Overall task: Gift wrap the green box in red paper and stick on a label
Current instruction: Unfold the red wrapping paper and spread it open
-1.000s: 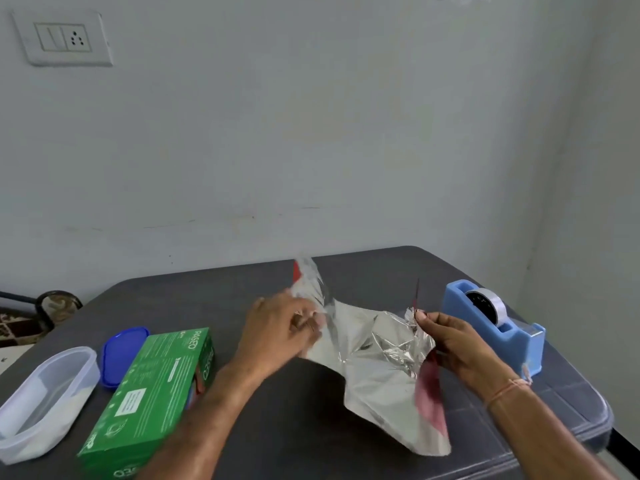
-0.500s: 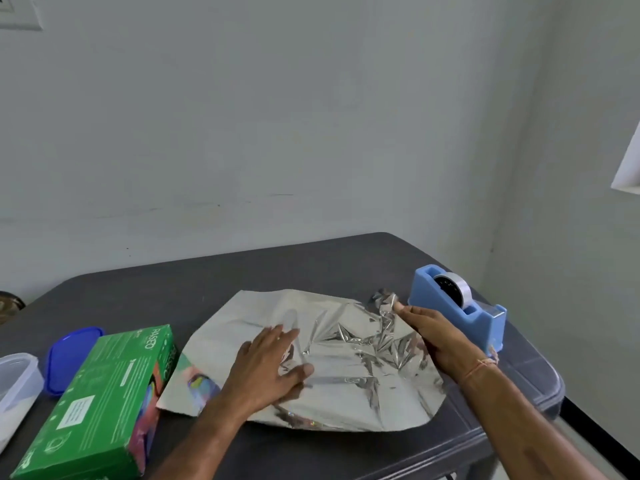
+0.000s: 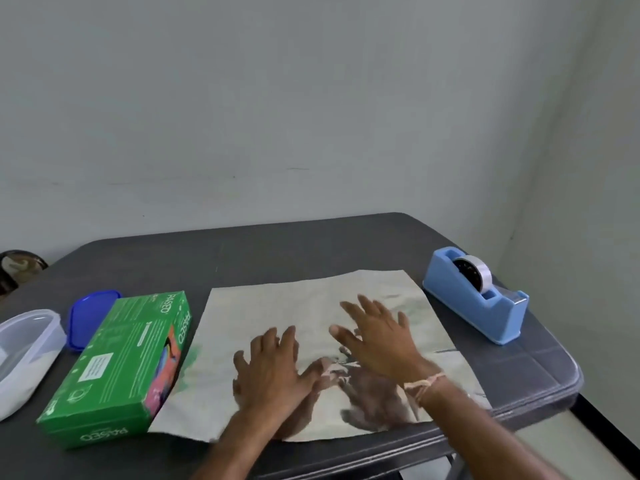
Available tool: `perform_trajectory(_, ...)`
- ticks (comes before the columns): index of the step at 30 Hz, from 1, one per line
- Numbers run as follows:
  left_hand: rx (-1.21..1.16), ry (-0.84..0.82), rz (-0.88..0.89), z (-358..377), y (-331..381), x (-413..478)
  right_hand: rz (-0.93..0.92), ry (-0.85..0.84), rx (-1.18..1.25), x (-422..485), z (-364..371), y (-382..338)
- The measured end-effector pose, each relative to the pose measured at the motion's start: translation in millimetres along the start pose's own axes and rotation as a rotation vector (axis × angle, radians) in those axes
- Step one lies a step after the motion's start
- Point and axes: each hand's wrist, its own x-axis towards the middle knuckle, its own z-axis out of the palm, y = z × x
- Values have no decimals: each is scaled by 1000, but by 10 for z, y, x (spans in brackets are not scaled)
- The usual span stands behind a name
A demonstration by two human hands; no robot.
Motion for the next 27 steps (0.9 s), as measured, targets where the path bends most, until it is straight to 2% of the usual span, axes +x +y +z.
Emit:
perform_trajectory(3,-18,-42,-4,-54,-152,79,25,-136,-92,92,247,198)
perform_trajectory(9,-54,-97,-24,103,-272,-106,-28,-92,-190,85,351,458)
perform_trajectory(13,-77,-112,-55,113,-200,-223,-95,-75,-232,-12,321,255)
perform_trajectory(17,-117,-54,-57,52,-269,-176,-181,-65,-64,-29,365,-116)
perform_trajectory(19,-147,-26,-29,1,-346,-145,-210,-77,-56,-7,457,-140)
perform_trajectory(24,-167,-151,-13,-24,-590,-192,-233,-146,-116,-163,554,23)
perform_trajectory(27,-126,-152,-22,-36,-621,-305,-223,-169,-129,-248,538,76)
